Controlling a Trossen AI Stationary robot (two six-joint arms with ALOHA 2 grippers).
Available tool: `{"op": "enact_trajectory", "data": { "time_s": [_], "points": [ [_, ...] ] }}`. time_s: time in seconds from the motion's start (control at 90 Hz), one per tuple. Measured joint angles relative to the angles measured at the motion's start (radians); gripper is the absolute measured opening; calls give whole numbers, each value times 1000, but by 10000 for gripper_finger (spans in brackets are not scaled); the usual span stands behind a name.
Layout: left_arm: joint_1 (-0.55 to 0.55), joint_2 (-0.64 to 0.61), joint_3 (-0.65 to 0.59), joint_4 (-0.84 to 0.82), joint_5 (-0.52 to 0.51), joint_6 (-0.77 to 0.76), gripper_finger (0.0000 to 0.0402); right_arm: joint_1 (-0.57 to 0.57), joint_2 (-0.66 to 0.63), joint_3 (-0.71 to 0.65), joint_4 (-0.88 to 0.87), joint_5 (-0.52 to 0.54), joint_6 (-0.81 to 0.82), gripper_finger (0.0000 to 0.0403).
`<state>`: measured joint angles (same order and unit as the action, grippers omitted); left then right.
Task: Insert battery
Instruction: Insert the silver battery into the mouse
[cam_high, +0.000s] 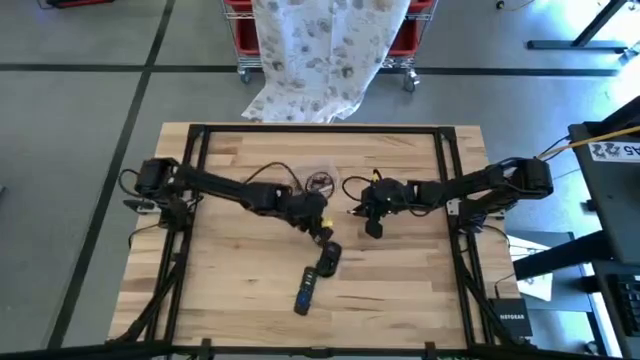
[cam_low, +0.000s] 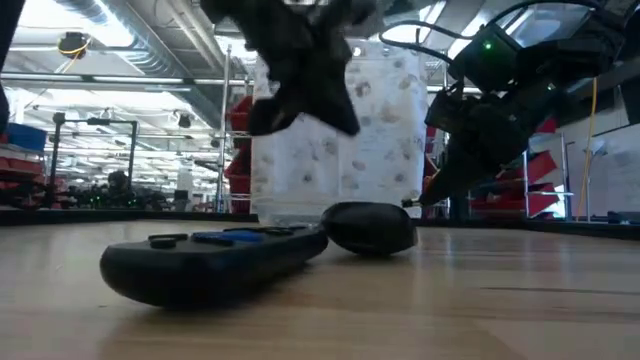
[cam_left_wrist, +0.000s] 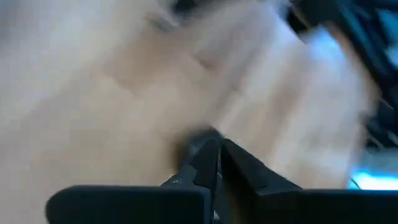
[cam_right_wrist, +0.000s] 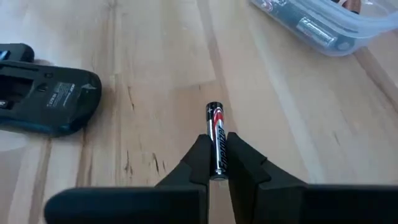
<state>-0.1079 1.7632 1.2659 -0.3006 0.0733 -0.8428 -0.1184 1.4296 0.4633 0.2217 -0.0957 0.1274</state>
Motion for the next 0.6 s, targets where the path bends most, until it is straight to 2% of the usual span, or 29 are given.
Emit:
{"op": "enact_trajectory", "data": {
  "time_s": [0.067,0.133,0.333,0.6],
  "points": [
    [-32,20,0,81,109,-14,1,0,0,0,3,1,-5,6],
    [-61,53,1,152,161,-32,1,0,0,0,9,3,-13,6],
    [-92,161,0,213,201,-150,1,0,0,0,6,5,-20,6],
    [-103,211,-1,113,187,-217,1,0,0,0,6,6,-21,6]
  ]
}}
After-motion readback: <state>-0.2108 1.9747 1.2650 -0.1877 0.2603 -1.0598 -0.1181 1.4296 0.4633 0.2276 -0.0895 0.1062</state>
